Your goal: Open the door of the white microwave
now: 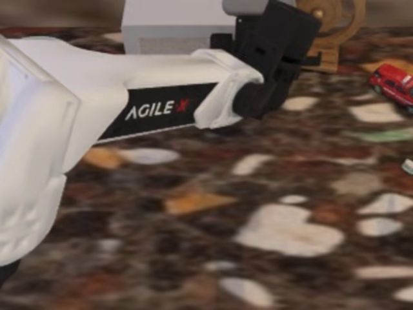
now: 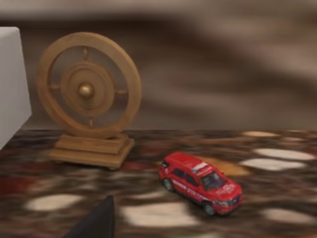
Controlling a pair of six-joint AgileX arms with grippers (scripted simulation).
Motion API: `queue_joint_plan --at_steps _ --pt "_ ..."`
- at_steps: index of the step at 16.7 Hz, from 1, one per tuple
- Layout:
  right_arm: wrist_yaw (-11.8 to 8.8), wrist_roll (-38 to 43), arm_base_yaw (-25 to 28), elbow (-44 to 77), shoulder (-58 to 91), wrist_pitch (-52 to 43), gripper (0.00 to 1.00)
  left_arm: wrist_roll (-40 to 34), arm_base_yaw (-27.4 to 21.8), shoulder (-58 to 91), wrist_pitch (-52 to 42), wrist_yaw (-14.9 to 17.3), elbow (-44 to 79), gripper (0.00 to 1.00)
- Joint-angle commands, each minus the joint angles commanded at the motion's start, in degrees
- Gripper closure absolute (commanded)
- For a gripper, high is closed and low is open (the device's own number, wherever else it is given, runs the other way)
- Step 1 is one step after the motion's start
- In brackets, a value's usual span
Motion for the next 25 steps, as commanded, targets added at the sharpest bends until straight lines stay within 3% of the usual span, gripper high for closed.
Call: queue_joint_plan --at_steps 3,4,9,20,25 --pt "0.0 0.0 0.0 0.0 0.0 0.0 0.00 0.0 0.0 0.0 0.0 0.0 0.0 1.00" --pt "0.0 0.0 0.0 0.0 0.0 0.0 0.00 0.0 -3.6 -1.6 0.1 0.0 -2.2 1.00" --pt "0.0 0.0 0.0 0.0 0.0 0.0 0.00 -1.8 -3.2 1.0 -6.2 1.8 3.6 1.00" --pt "0.0 0.0 0.0 0.0 0.0 0.0 0.00 -12.4 0.7 12.6 -53.9 14.4 38.4 1.00" --pt "0.0 0.0 0.0 0.0 0.0 0.0 0.00 -15.0 2.3 15.0 -65.3 18.4 46.9 1.00"
